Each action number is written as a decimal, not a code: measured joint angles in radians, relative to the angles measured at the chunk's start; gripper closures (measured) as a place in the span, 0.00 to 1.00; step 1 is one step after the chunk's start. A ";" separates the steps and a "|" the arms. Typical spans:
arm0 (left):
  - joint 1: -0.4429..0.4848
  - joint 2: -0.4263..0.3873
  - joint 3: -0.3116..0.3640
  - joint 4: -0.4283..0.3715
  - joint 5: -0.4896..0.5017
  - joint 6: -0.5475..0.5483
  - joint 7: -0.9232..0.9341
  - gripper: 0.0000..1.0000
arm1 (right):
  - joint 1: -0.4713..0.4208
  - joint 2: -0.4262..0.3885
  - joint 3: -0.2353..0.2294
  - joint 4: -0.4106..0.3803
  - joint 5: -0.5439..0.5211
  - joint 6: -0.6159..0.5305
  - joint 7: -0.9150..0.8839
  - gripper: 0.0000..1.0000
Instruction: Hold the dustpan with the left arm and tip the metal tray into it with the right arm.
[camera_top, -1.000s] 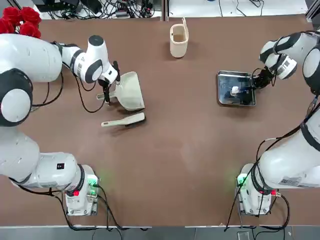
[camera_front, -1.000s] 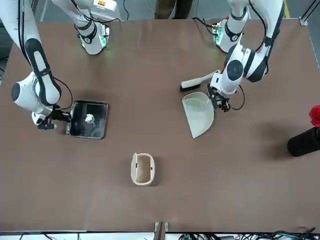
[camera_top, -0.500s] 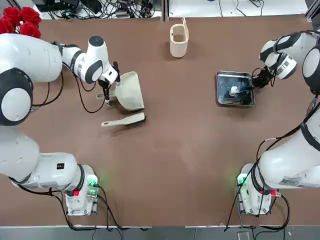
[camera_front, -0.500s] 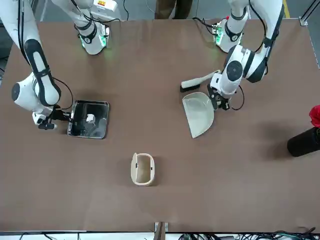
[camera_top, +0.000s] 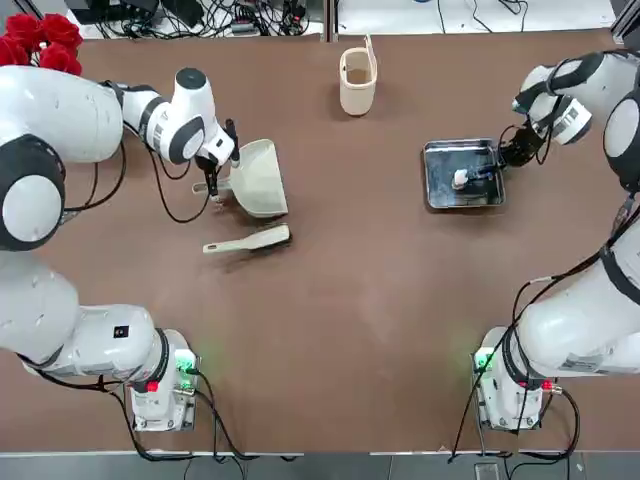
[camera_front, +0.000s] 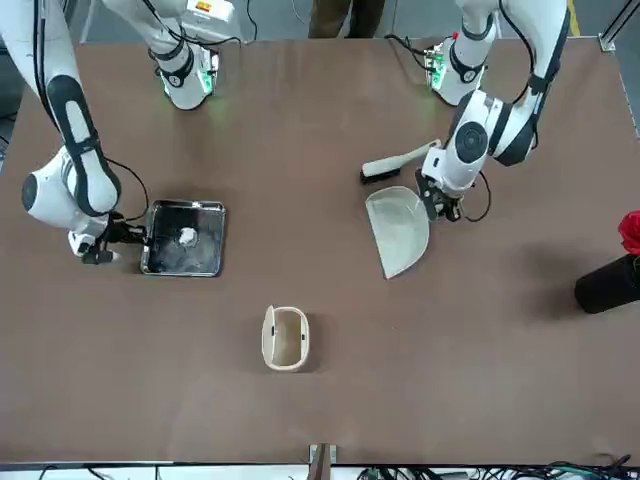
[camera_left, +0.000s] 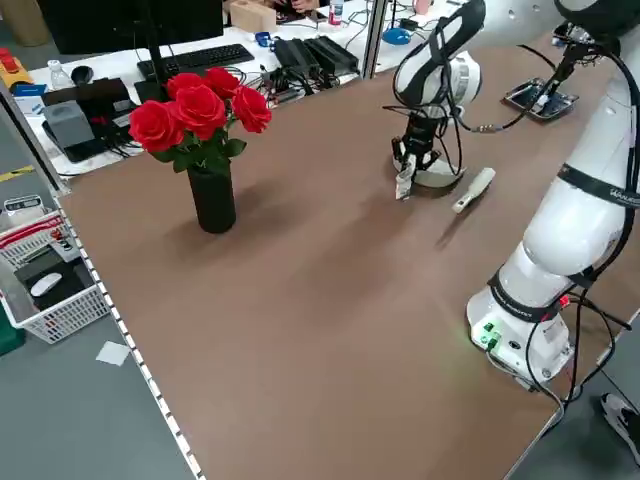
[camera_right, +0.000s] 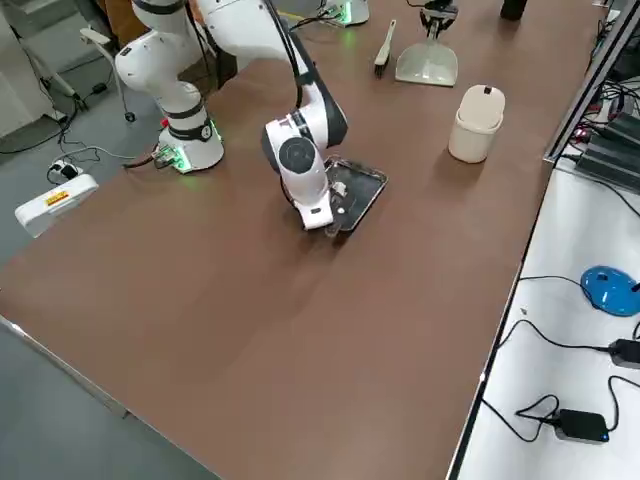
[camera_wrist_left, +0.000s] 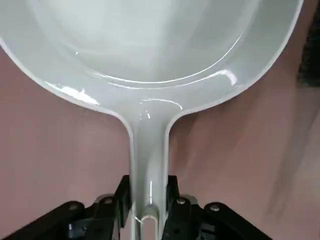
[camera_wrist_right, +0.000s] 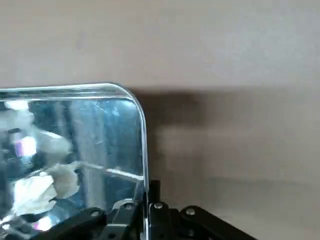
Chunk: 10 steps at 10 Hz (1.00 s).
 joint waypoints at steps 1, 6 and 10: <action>0.000 -0.001 -0.001 0.020 0.019 -0.027 0.002 0.67 | 0.000 -0.015 -0.001 0.016 0.000 -0.021 0.002 0.95; -0.003 -0.006 -0.078 0.086 0.039 -0.083 0.003 0.67 | 0.000 -0.037 -0.043 0.164 -0.010 -0.256 0.016 0.95; -0.006 0.061 -0.169 0.155 0.039 -0.083 -0.106 0.67 | 0.047 -0.101 -0.042 0.240 -0.116 -0.377 0.211 0.95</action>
